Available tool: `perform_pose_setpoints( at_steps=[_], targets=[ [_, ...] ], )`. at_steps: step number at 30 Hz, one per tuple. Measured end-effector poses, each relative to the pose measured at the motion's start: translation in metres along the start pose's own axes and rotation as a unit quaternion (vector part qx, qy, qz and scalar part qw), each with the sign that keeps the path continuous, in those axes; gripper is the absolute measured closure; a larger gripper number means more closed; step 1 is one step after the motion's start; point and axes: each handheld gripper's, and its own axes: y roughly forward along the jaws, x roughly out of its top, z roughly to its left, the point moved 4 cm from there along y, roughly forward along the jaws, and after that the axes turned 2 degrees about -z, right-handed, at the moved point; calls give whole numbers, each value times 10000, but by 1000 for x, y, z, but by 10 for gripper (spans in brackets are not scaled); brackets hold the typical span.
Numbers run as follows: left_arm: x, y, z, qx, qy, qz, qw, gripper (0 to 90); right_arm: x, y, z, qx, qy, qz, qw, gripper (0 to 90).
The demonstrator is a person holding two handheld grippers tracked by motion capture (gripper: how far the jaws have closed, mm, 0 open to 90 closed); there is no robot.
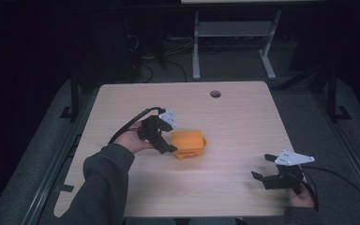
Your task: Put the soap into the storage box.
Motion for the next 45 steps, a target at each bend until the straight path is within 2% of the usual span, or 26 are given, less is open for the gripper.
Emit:
perform_pose_setpoints(
  at_steps=[4, 7, 16, 20, 22, 26, 31, 32, 41, 43, 44, 45],
  targets=[
    [-5, -2, -2, 33, -12, 77, 10000, 190, 0, 0, 0, 2, -3, 10, 10000, 137],
    [-7, -5, -4, 64, -9, 10, 10000, 193, 0, 0, 0, 1, -12, 18, 10000, 137],
    [-23, -6, -7, 44, -175, -52, 9998, 196, 0, 1, 1, -15, -6, 23, 10000, 137],
    [-27, -8, -10, 45, -182, -93, 9998, 195, 0, 0, 1, -27, 0, 29, 10000, 137],
    [-28, -8, -11, 76, -144, 3, 9999, 193, 0, 0, 1, -29, 1, 28, 10000, 137],
    [-29, -11, -14, 137, -63, 1, 9999, 194, 0, 0, 0, -32, -1, 29, 10000, 137],
    [-34, -13, -17, 171, -161, -131, 9996, 195, -1, 0, 0, -50, 18, 37, 10000, 137],
    [-36, -14, -17, 178, -108, -93, 9997, 195, -1, 0, -1, -60, -11, 28, 10000, 137],
    [-47, -15, -24, 182, -203, -212, 9994, 195, -1, 1, 0, -51, -1, 69, 10000, 137],
    [-50, -15, -25, 197, -207, -221, 9993, 195, -1, 1, 0, -58, -16, 62, 10000, 136],
    [-51, -15, -25, 178, -195, -151, 9995, 195, -1, 1, 0, -62, -9, 54, 10000, 137],
    [-52, -14, -26, 194, -252, -205, 9993, 195, -1, 1, -1, -62, -5, 44, 10000, 137]
  ],
)
